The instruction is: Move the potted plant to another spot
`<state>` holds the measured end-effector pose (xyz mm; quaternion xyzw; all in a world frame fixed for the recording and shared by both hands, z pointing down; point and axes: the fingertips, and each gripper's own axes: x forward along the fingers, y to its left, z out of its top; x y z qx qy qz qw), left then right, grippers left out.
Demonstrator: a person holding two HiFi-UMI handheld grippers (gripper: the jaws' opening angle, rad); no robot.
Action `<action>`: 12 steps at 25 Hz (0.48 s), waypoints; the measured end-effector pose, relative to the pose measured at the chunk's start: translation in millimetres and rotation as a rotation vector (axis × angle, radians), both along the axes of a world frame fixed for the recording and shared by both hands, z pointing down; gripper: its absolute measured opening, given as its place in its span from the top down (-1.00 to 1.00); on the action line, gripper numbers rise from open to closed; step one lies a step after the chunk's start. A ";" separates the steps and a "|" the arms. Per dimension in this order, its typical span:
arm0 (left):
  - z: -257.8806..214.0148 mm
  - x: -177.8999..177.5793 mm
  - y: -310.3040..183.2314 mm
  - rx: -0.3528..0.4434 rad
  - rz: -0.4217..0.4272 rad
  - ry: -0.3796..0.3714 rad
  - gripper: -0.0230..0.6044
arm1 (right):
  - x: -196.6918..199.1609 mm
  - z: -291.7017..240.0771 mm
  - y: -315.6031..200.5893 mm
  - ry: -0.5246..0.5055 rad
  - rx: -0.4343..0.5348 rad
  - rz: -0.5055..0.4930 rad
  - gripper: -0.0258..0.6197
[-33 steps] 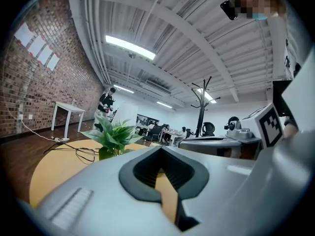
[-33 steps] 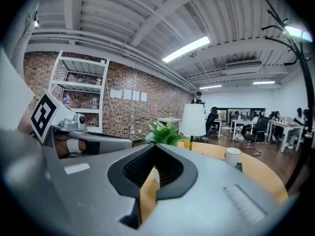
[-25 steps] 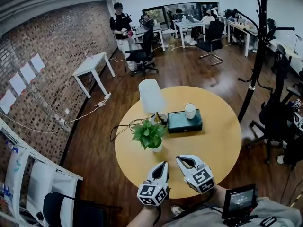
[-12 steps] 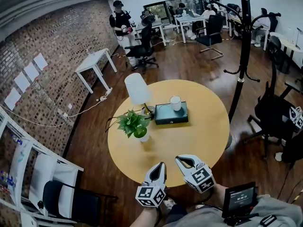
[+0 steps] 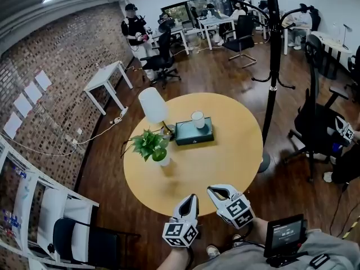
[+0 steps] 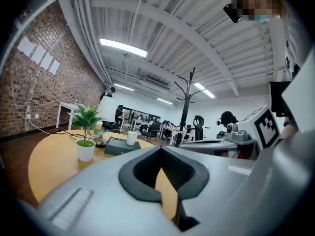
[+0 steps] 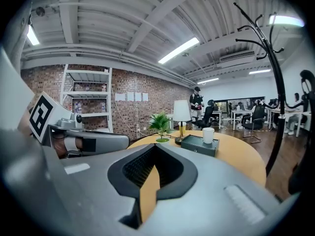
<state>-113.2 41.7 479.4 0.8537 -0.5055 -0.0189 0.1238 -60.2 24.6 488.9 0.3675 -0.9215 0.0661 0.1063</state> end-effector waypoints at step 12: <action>-11.6 -14.8 19.7 0.030 0.044 0.016 0.93 | -12.5 -8.8 22.7 0.033 0.023 0.053 0.90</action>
